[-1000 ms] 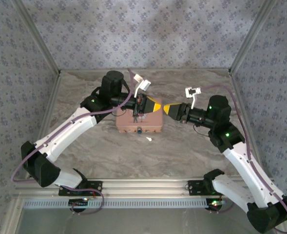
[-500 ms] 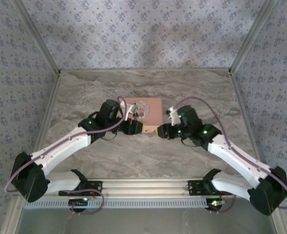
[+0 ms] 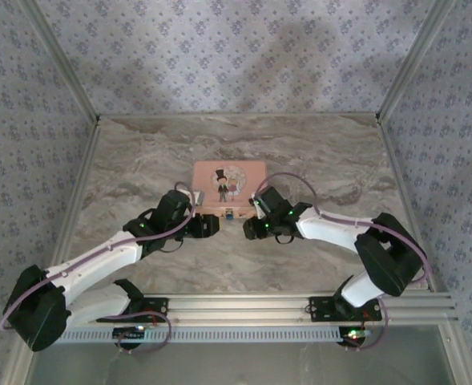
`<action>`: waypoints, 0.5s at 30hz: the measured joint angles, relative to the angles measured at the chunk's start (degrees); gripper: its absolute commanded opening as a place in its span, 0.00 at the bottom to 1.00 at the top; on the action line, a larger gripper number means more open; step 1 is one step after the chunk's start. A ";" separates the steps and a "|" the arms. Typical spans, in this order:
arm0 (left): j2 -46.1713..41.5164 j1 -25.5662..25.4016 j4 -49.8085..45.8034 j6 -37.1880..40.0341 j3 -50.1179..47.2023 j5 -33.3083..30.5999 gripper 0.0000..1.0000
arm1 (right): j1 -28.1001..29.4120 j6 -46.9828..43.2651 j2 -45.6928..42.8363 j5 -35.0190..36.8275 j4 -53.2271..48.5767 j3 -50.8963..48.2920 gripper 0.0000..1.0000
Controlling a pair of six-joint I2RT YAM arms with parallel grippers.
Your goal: Unlock a padlock with a key
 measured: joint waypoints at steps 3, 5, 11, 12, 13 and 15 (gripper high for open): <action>0.00 -0.02 1.09 -0.96 -0.94 -0.39 0.54 | 0.07 1.07 2.34 1.11 1.57 0.87 0.48; 0.00 -0.02 1.42 -1.46 -1.46 -0.57 0.54 | 0.07 1.75 3.87 2.01 2.73 1.42 0.50; 0.00 -0.02 2.89 -2.32 -2.19 -0.59 0.54 | -0.15 3.34 7.78 4.55 4.35 4.07 0.53; 0.00 -0.02 3.08 -2.36 -2.29 -0.59 0.53 | -0.17 3.43 8.24 4.96 4.35 4.57 0.52; 0.00 -0.02 3.28 -2.45 -2.49 -0.59 0.54 | -0.22 3.54 8.83 5.31 4.28 5.22 0.52; 0.00 -0.02 3.39 -2.82 -2.75 -0.59 0.54 | -0.20 3.85 9.75 5.97 3.96 6.40 0.50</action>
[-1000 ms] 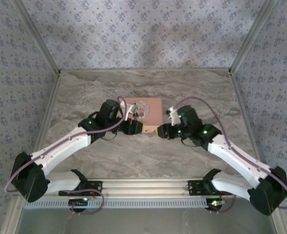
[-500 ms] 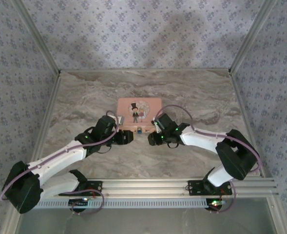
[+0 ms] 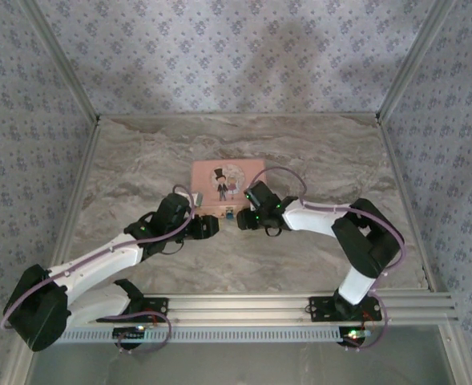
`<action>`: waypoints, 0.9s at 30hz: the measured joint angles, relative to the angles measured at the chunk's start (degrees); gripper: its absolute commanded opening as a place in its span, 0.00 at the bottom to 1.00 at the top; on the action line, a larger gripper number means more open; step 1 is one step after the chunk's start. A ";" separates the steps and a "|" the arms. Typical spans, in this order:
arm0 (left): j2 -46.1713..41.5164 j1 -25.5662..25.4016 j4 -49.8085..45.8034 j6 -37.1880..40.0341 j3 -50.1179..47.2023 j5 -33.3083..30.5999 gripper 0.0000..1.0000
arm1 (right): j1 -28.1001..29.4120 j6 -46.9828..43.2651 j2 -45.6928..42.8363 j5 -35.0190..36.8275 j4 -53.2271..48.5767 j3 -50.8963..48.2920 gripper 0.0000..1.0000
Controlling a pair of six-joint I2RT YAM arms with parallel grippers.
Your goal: Unlock a padlock with a key
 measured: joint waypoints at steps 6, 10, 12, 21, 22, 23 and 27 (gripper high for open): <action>-0.48 0.00 0.87 -0.81 -1.55 0.02 0.54 | 1.11 1.97 2.14 3.17 -2.12 2.32 0.41; -0.68 0.00 1.22 -1.27 -2.10 0.02 0.53 | 1.46 3.69 3.08 4.81 -2.97 2.97 0.40; -0.96 0.00 1.40 -1.53 -2.12 0.00 0.53 | 1.66 4.52 3.39 5.49 -3.28 3.26 0.36; -3.15 0.00 2.21 -2.05 -3.02 -0.85 0.53 | 3.08 7.56 4.81 8.81 -6.34 5.27 0.33; -3.23 0.00 2.32 -2.05 -3.13 -0.85 0.53 | 3.28 7.78 4.83 9.16 -6.43 5.29 0.34; -3.32 0.00 2.27 -2.05 -3.26 -0.85 0.53 | 3.52 8.04 4.90 9.60 -6.47 5.29 0.33; -3.32 0.00 2.29 -2.05 -3.63 -0.85 0.53 | 4.24 9.27 4.94 10.99 -6.45 5.16 0.34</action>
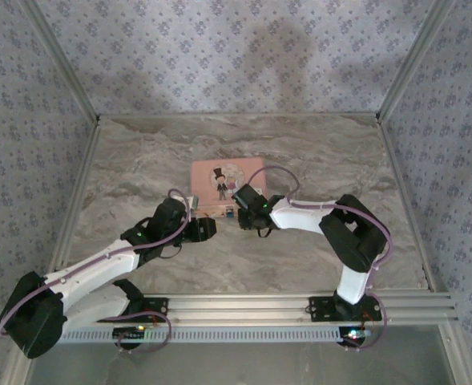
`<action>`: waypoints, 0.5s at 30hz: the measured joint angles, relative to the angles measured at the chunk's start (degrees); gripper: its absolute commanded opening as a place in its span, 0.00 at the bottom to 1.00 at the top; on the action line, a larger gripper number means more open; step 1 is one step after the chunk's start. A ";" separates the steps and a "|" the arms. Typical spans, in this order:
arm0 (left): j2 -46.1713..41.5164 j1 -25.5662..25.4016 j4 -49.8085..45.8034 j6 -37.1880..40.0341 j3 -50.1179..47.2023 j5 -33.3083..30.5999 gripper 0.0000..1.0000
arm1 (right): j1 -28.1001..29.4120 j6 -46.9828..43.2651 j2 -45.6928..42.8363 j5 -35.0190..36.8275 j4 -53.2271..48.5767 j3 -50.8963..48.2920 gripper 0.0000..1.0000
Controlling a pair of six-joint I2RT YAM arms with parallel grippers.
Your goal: Unlock a padlock with a key
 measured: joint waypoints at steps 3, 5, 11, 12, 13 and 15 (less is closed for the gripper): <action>0.00 0.00 0.22 0.00 0.00 0.00 0.53 | 0.28 0.70 0.00 0.52 0.11 -0.13 0.33; 0.00 0.00 0.22 0.00 0.00 0.00 0.53 | 0.48 1.11 0.00 0.92 0.11 -0.13 0.33; 0.00 0.00 0.22 0.00 0.00 0.00 0.53 | 0.96 1.99 -0.17 2.56 0.26 -0.90 0.27; 0.00 0.00 0.22 0.00 0.00 0.00 0.53 | 1.03 2.14 -0.31 2.75 0.52 -1.16 0.27; 0.00 0.00 0.22 -0.02 0.00 0.00 0.53 | 1.11 2.34 -0.44 2.93 0.85 -1.46 0.27; 0.00 0.00 0.22 0.00 0.00 0.00 0.53 | 1.36 2.62 -0.66 3.45 1.42 -1.95 0.19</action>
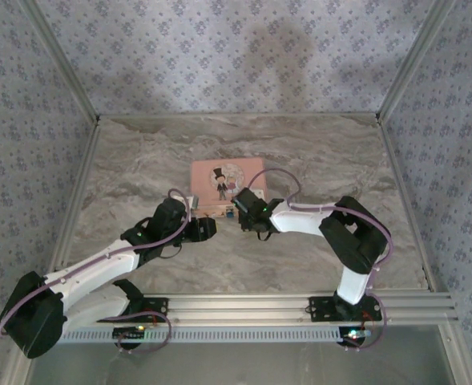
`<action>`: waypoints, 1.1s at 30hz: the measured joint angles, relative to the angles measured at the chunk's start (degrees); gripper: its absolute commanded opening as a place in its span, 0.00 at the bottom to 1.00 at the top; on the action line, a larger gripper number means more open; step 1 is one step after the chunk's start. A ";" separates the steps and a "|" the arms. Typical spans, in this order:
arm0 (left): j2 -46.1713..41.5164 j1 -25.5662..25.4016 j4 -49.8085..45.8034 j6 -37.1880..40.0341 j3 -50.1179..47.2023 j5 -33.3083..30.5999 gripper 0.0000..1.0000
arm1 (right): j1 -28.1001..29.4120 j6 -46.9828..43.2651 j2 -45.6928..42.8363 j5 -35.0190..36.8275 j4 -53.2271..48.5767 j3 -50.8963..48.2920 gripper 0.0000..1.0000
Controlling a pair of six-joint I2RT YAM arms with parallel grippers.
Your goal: Unlock a padlock with a key
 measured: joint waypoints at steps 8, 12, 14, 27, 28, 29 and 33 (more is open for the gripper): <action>0.02 0.00 0.00 -0.02 0.00 0.00 0.53 | 0.74 0.63 -0.79 1.44 -0.24 -0.72 0.01; 0.13 0.00 0.00 0.00 0.00 -0.02 0.53 | 1.33 0.76 -1.99 1.09 0.44 -2.21 0.00; 0.26 0.00 0.02 -0.02 0.02 -0.09 0.53 | 1.60 0.74 -3.37 0.00 0.61 -3.56 0.00; 2.75 0.00 0.85 0.02 2.08 -0.20 0.53 | -0.94 -3.17 -23.15 -6.62 0.74 -11.10 0.00; 3.04 0.00 0.98 0.02 2.69 -0.20 0.53 | -1.60 -3.78 -24.94 -6.93 0.98 -11.10 0.00; 3.19 0.00 1.09 0.02 3.21 -0.17 0.53 | -2.10 -4.33 -26.21 -7.23 1.07 -11.10 0.00; 3.93 0.00 1.33 0.07 5.29 -0.07 0.54 | -3.82 -6.23 -30.45 -8.59 1.22 -11.10 0.00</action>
